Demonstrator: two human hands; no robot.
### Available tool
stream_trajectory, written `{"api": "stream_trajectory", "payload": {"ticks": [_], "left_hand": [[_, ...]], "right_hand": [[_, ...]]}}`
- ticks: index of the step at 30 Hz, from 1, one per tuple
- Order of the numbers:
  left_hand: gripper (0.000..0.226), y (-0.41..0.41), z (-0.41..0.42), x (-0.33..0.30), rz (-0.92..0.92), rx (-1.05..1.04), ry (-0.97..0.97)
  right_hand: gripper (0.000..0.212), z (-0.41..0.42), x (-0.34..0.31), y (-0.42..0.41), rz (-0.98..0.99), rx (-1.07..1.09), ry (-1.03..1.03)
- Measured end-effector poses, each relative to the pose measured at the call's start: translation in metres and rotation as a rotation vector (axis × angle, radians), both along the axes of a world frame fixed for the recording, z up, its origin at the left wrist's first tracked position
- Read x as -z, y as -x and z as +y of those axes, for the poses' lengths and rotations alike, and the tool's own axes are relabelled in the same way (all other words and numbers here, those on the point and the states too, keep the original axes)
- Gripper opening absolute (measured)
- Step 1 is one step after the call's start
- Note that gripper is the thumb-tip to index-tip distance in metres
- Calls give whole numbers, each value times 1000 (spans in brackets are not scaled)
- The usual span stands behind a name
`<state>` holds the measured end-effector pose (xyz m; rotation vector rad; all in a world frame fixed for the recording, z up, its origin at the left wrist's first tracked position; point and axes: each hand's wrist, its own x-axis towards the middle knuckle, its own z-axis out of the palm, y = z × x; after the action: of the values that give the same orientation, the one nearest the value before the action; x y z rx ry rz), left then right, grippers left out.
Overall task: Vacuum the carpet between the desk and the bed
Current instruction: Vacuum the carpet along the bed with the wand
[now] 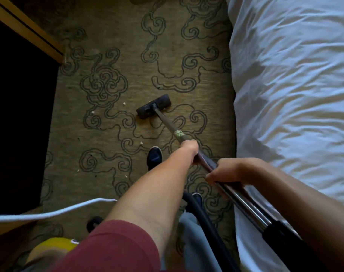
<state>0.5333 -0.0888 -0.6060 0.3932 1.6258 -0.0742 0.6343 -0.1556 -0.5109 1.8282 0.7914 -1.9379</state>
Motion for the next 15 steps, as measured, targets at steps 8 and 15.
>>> {"api": "stream_trajectory", "payload": {"ticks": [8, 15], "left_hand": [[44, -2, -57, -20, 153, -97, -162], [44, 27, -17, -39, 185, -177, -223]], "right_hand": [[36, -43, -18, -10, 88, 202, 88], [38, -4, -42, 11, 81, 88, 20]]}}
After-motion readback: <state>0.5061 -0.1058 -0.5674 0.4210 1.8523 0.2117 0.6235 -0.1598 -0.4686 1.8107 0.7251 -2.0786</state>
